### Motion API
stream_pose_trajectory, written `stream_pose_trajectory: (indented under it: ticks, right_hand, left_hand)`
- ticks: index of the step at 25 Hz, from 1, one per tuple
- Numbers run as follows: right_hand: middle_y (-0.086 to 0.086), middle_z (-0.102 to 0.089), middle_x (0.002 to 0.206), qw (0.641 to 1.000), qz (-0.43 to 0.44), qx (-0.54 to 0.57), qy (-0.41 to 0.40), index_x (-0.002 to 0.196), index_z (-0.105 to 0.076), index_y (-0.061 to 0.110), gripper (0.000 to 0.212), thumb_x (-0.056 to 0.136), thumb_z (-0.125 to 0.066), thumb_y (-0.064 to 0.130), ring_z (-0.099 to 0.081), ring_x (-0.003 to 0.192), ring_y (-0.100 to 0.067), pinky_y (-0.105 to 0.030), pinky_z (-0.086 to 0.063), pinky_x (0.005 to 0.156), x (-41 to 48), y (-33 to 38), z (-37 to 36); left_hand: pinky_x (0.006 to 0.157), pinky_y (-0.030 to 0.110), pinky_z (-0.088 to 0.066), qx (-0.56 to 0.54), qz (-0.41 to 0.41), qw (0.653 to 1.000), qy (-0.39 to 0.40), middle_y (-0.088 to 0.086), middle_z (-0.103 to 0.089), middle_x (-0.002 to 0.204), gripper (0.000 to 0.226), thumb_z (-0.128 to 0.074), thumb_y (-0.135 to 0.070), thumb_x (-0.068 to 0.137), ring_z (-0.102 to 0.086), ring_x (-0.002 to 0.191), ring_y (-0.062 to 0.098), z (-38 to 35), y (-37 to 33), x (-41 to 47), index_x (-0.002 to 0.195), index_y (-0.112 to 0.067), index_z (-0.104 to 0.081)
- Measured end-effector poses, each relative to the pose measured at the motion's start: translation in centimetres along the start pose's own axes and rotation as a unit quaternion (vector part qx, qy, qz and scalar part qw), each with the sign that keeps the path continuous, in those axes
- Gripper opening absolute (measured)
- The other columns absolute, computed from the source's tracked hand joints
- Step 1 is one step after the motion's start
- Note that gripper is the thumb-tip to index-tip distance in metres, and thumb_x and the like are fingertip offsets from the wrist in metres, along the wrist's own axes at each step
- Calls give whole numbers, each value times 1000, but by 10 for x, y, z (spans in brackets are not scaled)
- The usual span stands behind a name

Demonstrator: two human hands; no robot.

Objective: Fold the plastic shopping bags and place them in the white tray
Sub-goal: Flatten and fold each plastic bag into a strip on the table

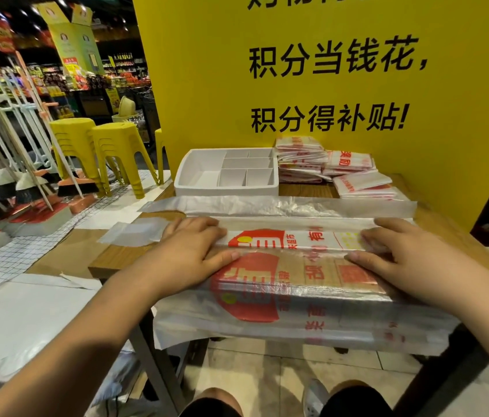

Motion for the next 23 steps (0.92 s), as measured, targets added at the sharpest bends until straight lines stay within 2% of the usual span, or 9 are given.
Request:
stream_pose_trajectory:
  ticks: [2, 4, 7, 9, 12, 16, 18, 20, 23]
  right_hand:
    - [11, -55, 138, 996, 72, -39, -17, 128, -58, 35, 75, 78, -25, 79, -54, 123, -16, -36, -46, 100, -1, 8, 4]
    - [16, -59, 127, 993, 103, -62, -18, 129, -56, 38, 56, 89, -29, 67, -59, 113, -14, -33, -49, 92, -1, 13, 8]
    - [13, -61, 120, 990, 117, -78, -32, 124, -54, 39, 52, 92, -20, 62, -61, 107, -19, -36, -48, 87, 7, 15, 14]
    - [12, -63, 116, 989, 114, -84, -31, 119, -53, 38, 42, 96, -23, 56, -61, 105, -20, -33, -44, 82, 20, 13, 19]
    - [7, -68, 114, 995, 91, -25, -23, 118, -55, 39, 35, 98, -30, 54, -61, 103, -22, -38, -49, 86, 46, 13, 21]
    - [7, -58, 118, 994, 90, -28, -61, 131, -55, 47, 34, 99, -46, 45, -57, 107, -22, -36, -44, 86, 56, 19, 9]
    - [6, -56, 123, 991, 107, -14, -74, 131, -59, 44, 35, 98, -54, 36, -56, 112, -22, -37, -44, 90, 55, 24, 3]
    - [7, -58, 123, 990, 118, 7, -72, 126, -65, 39, 33, 96, -57, 28, -57, 114, -22, -40, -47, 92, 52, 32, -1]
    - [9, -59, 127, 988, 137, 15, -77, 124, -66, 33, 33, 95, -54, 25, -56, 115, -21, -39, -49, 93, 49, 55, -4]
  left_hand:
    - [111, 35, -32, 10, -43, 999, -20, -8, -47, 137, 90, -13, -81, 76, -42, 130, 16, 5, 0, 2, 139, -30, -53]
    - [98, 36, -46, 1, -72, 997, -23, -9, -54, 124, 72, -18, -71, 87, -54, 114, 15, 8, 0, 3, 132, -31, -57]
    - [83, 33, -46, -24, -76, 996, -33, -9, -61, 108, 34, -34, -48, 104, -57, 98, 13, 17, 4, 12, 117, -30, -60]
    - [77, 31, -40, -45, -61, 997, -23, -9, -61, 101, 20, -41, -37, 105, -55, 93, 13, 28, 8, 24, 108, -30, -60]
    - [78, 28, -39, -61, -23, 998, -2, -5, -63, 107, 25, -43, -35, 106, -56, 99, 17, 35, 12, 45, 116, -26, -64]
    - [90, 31, -45, -52, 6, 998, -23, -4, -63, 125, 33, -53, -38, 101, -57, 110, 16, 24, 13, 55, 131, -28, -63]
    - [102, 39, -44, -47, -3, 998, -37, -3, -57, 129, 36, -57, -36, 99, -54, 119, 18, 16, 13, 51, 134, -31, -60]
    - [107, 43, -42, -51, -20, 997, -61, -4, -55, 131, 34, -55, -31, 99, -51, 123, 18, 10, 10, 46, 132, -32, -62]
    - [112, 41, -38, -43, -50, 995, -72, -6, -54, 139, 37, -45, -28, 103, -48, 129, 16, 1, -5, 40, 137, -26, -59]
Point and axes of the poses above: each hand's wrist, its own x-axis towards the middle knuckle, its own z-axis out of the back of the hand, y = z × x, the point moved 3 cm from there along x, towards the middle knuckle
